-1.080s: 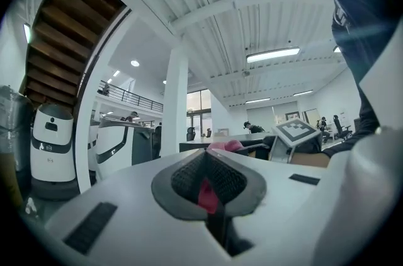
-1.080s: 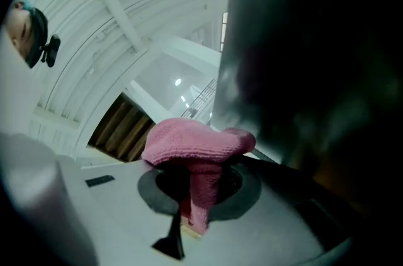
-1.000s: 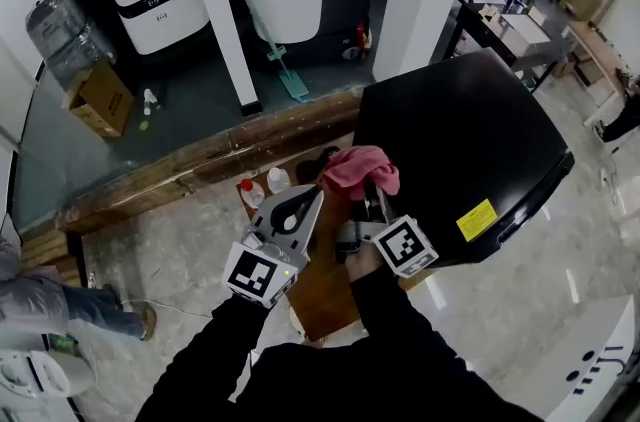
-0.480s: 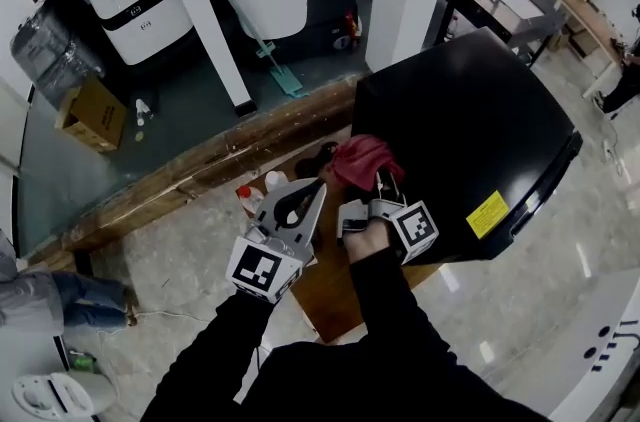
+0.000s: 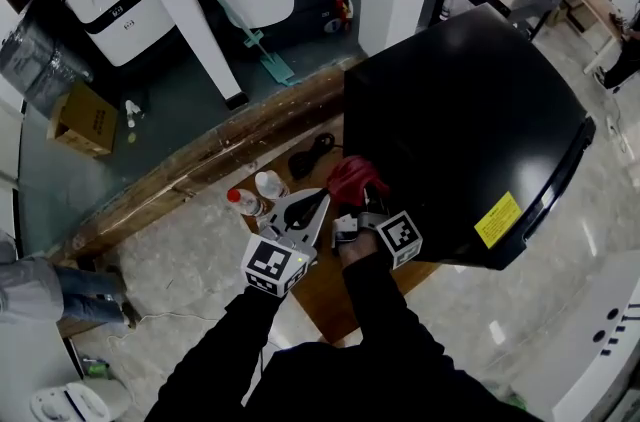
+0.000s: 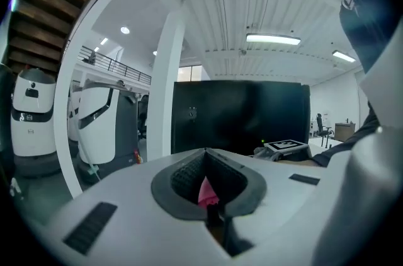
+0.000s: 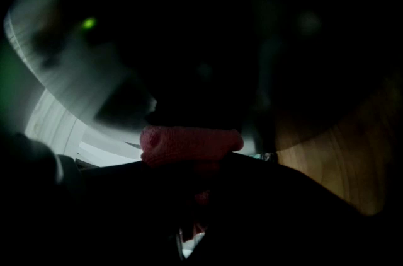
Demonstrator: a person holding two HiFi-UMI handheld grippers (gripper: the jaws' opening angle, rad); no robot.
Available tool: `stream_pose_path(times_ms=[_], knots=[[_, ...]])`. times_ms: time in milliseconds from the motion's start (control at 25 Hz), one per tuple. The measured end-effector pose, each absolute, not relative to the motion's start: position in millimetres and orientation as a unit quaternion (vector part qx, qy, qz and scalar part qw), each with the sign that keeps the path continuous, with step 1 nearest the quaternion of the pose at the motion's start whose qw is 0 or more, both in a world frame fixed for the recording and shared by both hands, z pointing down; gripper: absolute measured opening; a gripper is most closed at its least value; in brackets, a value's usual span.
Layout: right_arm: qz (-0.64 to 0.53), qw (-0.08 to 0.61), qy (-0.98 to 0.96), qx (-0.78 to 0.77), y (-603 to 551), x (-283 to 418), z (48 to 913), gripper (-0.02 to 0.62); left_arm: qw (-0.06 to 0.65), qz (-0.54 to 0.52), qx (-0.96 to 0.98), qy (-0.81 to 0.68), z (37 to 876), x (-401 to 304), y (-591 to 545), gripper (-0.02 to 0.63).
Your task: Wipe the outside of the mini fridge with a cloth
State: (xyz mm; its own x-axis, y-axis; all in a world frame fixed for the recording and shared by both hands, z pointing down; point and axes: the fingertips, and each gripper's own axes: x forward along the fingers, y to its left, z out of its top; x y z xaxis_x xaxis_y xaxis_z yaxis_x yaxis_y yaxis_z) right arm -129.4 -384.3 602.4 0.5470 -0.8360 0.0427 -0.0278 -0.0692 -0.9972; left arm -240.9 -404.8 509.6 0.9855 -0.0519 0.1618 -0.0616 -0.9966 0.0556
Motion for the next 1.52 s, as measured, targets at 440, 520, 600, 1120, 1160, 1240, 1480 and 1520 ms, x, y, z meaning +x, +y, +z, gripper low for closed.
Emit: stream_pose_path(times_ms=[440, 520, 600, 1120, 1160, 1240, 1480, 1520], knots=[[-0.388, 0.564, 0.28, -0.673, -379.2, -123.9, 726.9, 0.052, 0.073, 0.182, 0.981, -0.008, 626.5, -213.9, -394.9, 0.006], [-0.393, 0.561, 0.273, -0.675, -379.4, -123.5, 741.0, 0.052, 0.075, 0.205, 0.976, -0.004, 646.0, -213.2, -392.9, 0.006], [-0.398, 0.556, 0.267, -0.679, -379.0, -122.8, 754.7, 0.052, 0.076, 0.224, 0.972, -0.004, 663.4, -212.7, -391.6, 0.006], [-0.426, 0.546, 0.215, -0.688, -373.9, -121.6, 816.3, 0.052, 0.093, 0.241, 0.966, -0.007, 689.8, -229.3, -378.1, 0.006], [-0.428, 0.54, 0.22, -0.691, -374.0, -123.1, 814.9, 0.052, 0.091, 0.239, 0.967, -0.009, 686.4, -231.5, -378.1, 0.006], [-0.43, 0.518, 0.25, -0.696, -374.3, -130.8, 803.3, 0.051, 0.091, 0.227, 0.97, -0.016, 674.0, -237.0, -379.6, 0.006], [-0.404, 0.476, 0.388, -0.678, -374.3, -179.5, 692.6, 0.051, 0.078, 0.169, 0.982, -0.027, 600.2, -260.9, -380.6, 0.006], [-0.397, 0.473, 0.403, -0.676, -371.2, -186.6, 672.1, 0.051, 0.072, 0.158, 0.984, -0.024, 585.1, -264.2, -377.2, 0.006]])
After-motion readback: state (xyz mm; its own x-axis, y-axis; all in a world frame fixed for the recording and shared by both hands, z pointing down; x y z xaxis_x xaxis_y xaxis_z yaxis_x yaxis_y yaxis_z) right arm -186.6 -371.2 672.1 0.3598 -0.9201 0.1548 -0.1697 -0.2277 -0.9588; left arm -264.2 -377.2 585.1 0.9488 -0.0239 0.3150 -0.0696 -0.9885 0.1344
